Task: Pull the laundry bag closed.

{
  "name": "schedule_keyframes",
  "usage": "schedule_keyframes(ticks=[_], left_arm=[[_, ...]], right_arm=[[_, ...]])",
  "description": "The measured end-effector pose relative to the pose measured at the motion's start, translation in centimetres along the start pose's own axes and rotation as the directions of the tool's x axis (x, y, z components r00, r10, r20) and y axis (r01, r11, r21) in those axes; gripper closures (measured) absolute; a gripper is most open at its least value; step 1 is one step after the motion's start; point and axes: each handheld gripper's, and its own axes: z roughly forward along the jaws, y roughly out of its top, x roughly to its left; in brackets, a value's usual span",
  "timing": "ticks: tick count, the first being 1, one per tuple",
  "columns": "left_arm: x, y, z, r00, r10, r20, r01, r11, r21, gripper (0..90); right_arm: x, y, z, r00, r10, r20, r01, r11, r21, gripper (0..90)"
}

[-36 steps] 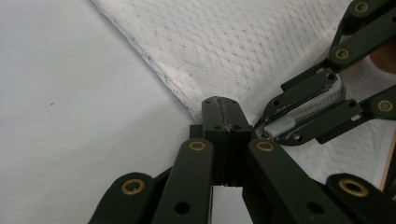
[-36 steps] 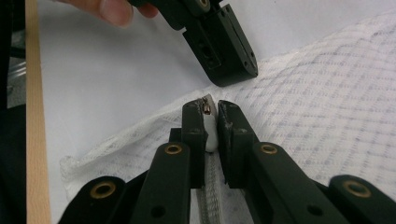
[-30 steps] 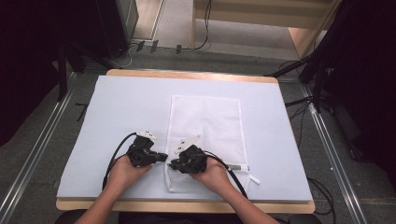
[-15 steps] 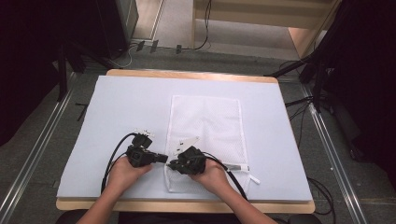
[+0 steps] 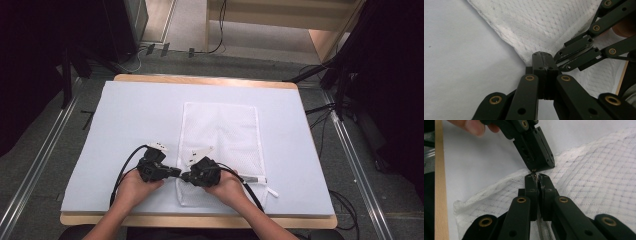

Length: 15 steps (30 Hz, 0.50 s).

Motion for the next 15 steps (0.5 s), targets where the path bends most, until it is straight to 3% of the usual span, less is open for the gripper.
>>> schedule_keyframes(ticks=[11,12,14,15], left_arm=[[0.13,0.04,0.06,1.0000,0.003,0.009,-0.003,1.0000,0.003,90.0],[0.12,0.06,0.06,1.0000,0.002,0.008,-0.002,1.0000,0.004,90.0],[0.15,0.03,0.07,0.9999,0.006,0.011,-0.006,1.0000,0.001,90.0],[0.15,0.04,0.06,0.9999,0.006,0.010,-0.006,1.0000,0.003,90.0]], right_arm=[[-0.52,-0.46,-0.38,0.9996,0.010,-0.028,-0.010,1.000,-0.012,88.5],[-0.87,-0.70,-0.45,0.9976,0.042,-0.054,-0.043,0.999,-0.017,88.5],[-0.91,-0.71,-0.47,0.9975,0.043,-0.056,-0.044,0.999,-0.016,88.6],[-0.78,-0.73,-0.75,0.9992,0.014,-0.038,-0.014,1.000,-0.006,88.6]])
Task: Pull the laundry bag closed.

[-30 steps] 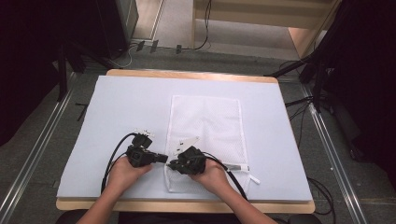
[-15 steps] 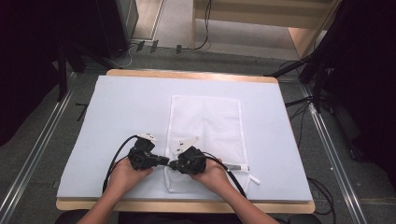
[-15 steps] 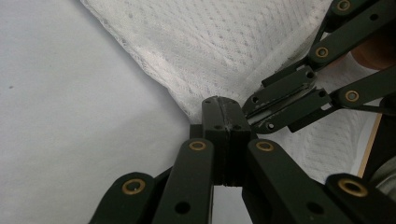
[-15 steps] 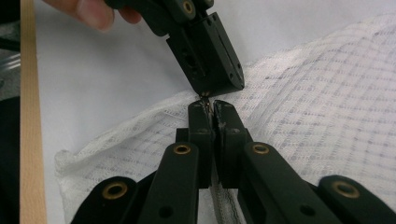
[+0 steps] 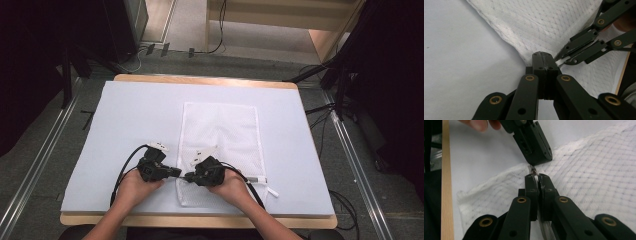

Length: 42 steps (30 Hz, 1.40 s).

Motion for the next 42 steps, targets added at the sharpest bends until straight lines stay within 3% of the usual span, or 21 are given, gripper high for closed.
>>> schedule_keyframes(ticks=[4,5,8,12,14,15,16,17,18,22,24,25,26,31,34,39,42], left_arm=[[0.0,0.0,0.0,0.9998,0.019,-0.001,-0.019,0.9998,-0.001,90.0],[0.0,0.1,0.1,1.0000,-0.001,0.002,0.001,1.0000,-0.001,90.0],[-0.2,0.1,0.1,1.0000,0.005,-0.007,-0.005,1.0000,0.001,90.0],[0.3,0.0,0.1,0.9989,-0.032,0.034,0.032,0.9994,-0.015,90.0],[0.4,-0.1,0.1,0.9991,-0.022,0.036,0.023,0.9996,-0.014,90.0],[0.4,-0.1,0.1,0.9989,-0.025,0.039,0.025,0.9996,-0.016,90.0],[0.5,-0.1,0.1,0.9985,-0.030,0.046,0.030,0.9994,-0.017,90.0],[0.7,-0.1,0.1,0.9971,-0.048,0.059,0.050,0.9986,-0.020,90.0],[0.9,-0.1,0.0,0.9944,-0.075,0.074,0.076,0.9969,-0.018,90.0],[1.1,-0.1,-0.1,0.9929,-0.089,0.078,0.091,0.9957,-0.017,90.0],[1.1,-0.2,-0.1,0.9932,-0.086,0.078,0.088,0.9960,-0.019,90.0],[1.1,-0.2,-0.1,0.9934,-0.082,0.080,0.084,0.9962,-0.022,90.0],[1.2,-0.3,-0.2,0.9925,-0.089,0.084,0.091,0.9955,-0.023,90.0],[1.4,-0.4,-0.3,0.9914,-0.098,0.088,0.100,0.9948,-0.020,90.0],[1.4,-0.4,-0.3,0.9913,-0.098,0.088,0.100,0.9947,-0.024,90.0],[1.4,-0.5,-0.3,0.9919,-0.092,0.088,0.095,0.9952,-0.027,90.0],[1.4,-0.5,-0.2,0.9917,-0.095,0.087,0.097,0.9949,-0.027,90.0]], right_arm=[[-0.4,-0.5,-0.7,0.9999,-0.002,0.013,0.002,1.000,0.015,90.0],[-1.1,-0.6,-1.0,0.9977,0.058,-0.035,-0.058,0.998,-0.010,90.0],[-1.0,-0.6,-0.8,0.9978,0.055,-0.039,-0.055,0.998,-0.004,90.0],[-1.6,-0.4,-1.2,0.9938,0.080,-0.077,-0.083,0.996,-0.031,86.3],[-1.7,-0.2,-1.5,0.9944,0.076,-0.073,-0.080,0.996,-0.043,81.6],[-2.1,0.3,-2.0,0.9968,0.053,-0.059,-0.056,0.997,-0.050,72.1],[-2.1,0.3,-2.0,0.9968,0.053,-0.059,-0.056,0.997,-0.050,72.1],[-2.4,0.8,-2.2,0.9981,0.023,-0.057,-0.027,0.998,-0.059,69.9],[-2.5,1.1,-2.2,0.9988,0.012,-0.046,-0.015,0.998,-0.063,74.3],[-2.8,2.3,-1.3,0.9961,0.003,-0.088,-0.005,1.000,-0.018,79.3],[-3.0,2.4,-1.0,0.9951,0.011,-0.098,-0.012,1.000,-0.011,79.4],[-3.1,2.3,-0.7,0.9912,0.037,-0.127,-0.037,0.999,-0.001,79.4],[-3.5,2.2,-0.2,0.9901,0.062,-0.126,-0.059,0.998,0.028,78.5],[-3.9,2.1,0.4,0.9799,0.103,-0.170,-0.103,0.995,0.009,73.9],[-3.7,1.9,1.2,0.9815,0.083,-0.173,-0.075,0.996,0.052,76.4],[-3.8,1.4,0.8,0.9695,0.103,-0.223,-0.095,0.994,0.046,80.3],[-3.2,1.2,0.9,0.9696,0.041,-0.241,-0.031,0.998,0.045,78.6]])
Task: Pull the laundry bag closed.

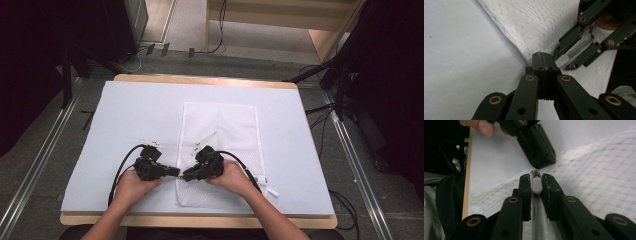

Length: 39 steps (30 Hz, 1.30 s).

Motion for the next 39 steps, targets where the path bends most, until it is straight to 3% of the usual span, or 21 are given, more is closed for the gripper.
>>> schedule_keyframes(ticks=[4,8,16,19,29,34,38,39], left_arm=[[0.0,0.0,0.0,1.0000,-0.001,0.002,0.001,1.0000,-0.001,90.0],[0.0,0.0,0.0,1.0000,0.002,-0.001,-0.002,1.0000,-0.004,90.0],[-0.1,0.0,0.0,1.0000,0.006,-0.007,-0.006,1.0000,-0.003,90.0],[-0.1,0.0,0.1,1.0000,0.006,-0.007,-0.006,1.0000,-0.005,90.0],[-0.3,0.0,0.1,0.9993,0.030,-0.021,-0.030,0.9995,0.003,90.0],[-0.2,0.0,0.1,0.9999,0.013,-0.011,-0.013,0.9999,-0.002,90.0],[0.1,0.0,0.1,1.0000,0.000,0.005,0.000,1.0000,0.001,90.0],[0.1,0.0,0.1,1.0000,0.002,0.006,-0.002,1.0000,-0.002,90.0]], right_arm=[[0.6,0.1,0.5,0.9994,-0.031,0.014,0.031,0.999,0.006,77.9],[1.5,0.2,0.7,0.9885,-0.113,0.101,0.112,0.994,0.010,82.3],[1.6,0.1,0.6,0.9858,-0.129,0.108,0.128,0.992,0.015,81.8],[1.5,0.3,0.7,0.9892,-0.106,0.101,0.105,0.994,0.017,82.1],[1.8,0.1,0.4,0.9804,-0.130,0.148,0.126,0.991,0.034,88.1],[1.7,0.3,0.5,0.9832,-0.128,0.130,0.126,0.992,0.025,81.3],[2.1,0.6,0.9,0.9755,-0.160,0.152,0.155,0.987,0.040,82.7],[2.1,0.7,0.9,0.9781,-0.138,0.155,0.133,0.990,0.043,84.4]])
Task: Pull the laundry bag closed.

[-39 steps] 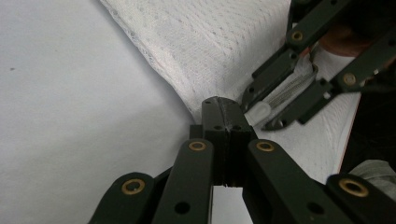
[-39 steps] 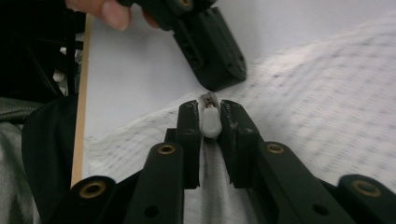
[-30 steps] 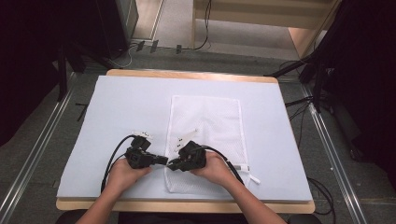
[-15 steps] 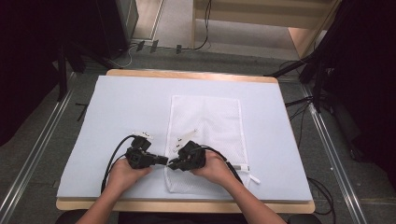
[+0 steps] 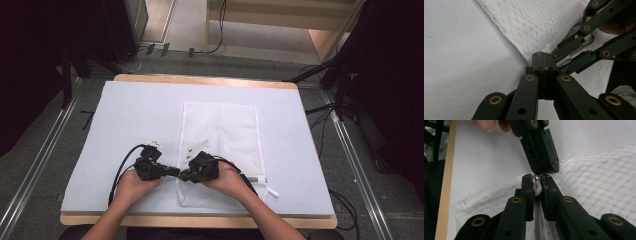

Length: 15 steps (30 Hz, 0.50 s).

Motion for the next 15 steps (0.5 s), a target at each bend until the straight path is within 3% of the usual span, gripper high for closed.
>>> schedule_keyframes(ticks=[9,15], left_arm=[[-0.36,0.00,0.04,0.9991,0.038,-0.020,-0.038,0.9993,0.003,90.0],[-0.63,0.03,0.11,0.9975,0.057,-0.041,-0.057,0.9983,0.009,90.0]], right_arm=[[-0.10,-0.44,-0.28,0.9996,0.027,0.005,-0.027,1.000,-0.015,87.8],[-0.12,-0.84,-0.48,0.9970,0.077,-0.001,-0.077,0.997,-0.020,88.2]])
